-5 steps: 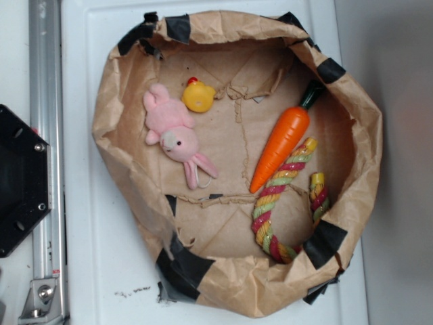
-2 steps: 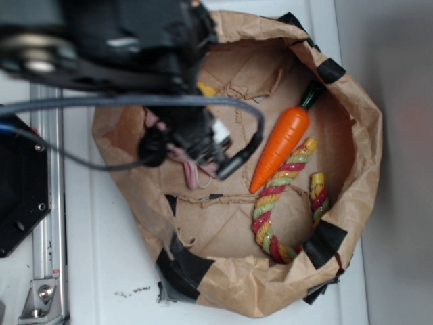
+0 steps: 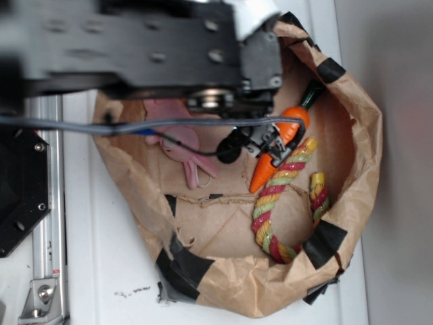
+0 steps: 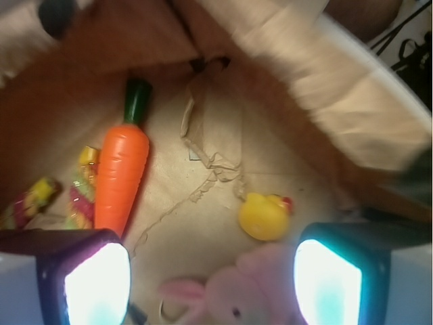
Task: Grab the yellow duck.
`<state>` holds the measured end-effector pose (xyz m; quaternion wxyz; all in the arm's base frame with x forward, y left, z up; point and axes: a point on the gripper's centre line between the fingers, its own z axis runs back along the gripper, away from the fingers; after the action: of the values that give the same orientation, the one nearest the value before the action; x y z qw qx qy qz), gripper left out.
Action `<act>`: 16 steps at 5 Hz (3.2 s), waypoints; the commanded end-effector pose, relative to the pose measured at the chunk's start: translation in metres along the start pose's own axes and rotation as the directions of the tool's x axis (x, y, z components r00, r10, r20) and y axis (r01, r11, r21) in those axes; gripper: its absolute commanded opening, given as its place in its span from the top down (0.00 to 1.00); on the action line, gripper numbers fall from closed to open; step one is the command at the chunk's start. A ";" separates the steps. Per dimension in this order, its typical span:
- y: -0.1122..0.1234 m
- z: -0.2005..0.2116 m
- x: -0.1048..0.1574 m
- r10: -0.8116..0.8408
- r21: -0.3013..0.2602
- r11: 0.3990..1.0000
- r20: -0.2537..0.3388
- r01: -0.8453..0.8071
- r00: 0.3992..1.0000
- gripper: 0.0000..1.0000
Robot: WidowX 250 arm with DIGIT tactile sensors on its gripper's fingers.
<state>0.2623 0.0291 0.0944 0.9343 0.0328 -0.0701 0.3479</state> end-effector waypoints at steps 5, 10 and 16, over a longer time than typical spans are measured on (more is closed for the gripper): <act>0.022 -0.010 -0.015 -0.107 -0.126 0.985 0.081 0.116 0.991 0.00; 0.011 -0.029 -0.006 -0.222 -0.107 0.966 0.132 0.236 0.966 0.00; 0.011 -0.051 -0.007 -0.313 -0.108 0.938 0.141 0.329 0.939 0.00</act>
<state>0.2572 0.0309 0.0418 0.9745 0.0066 -0.1413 0.1742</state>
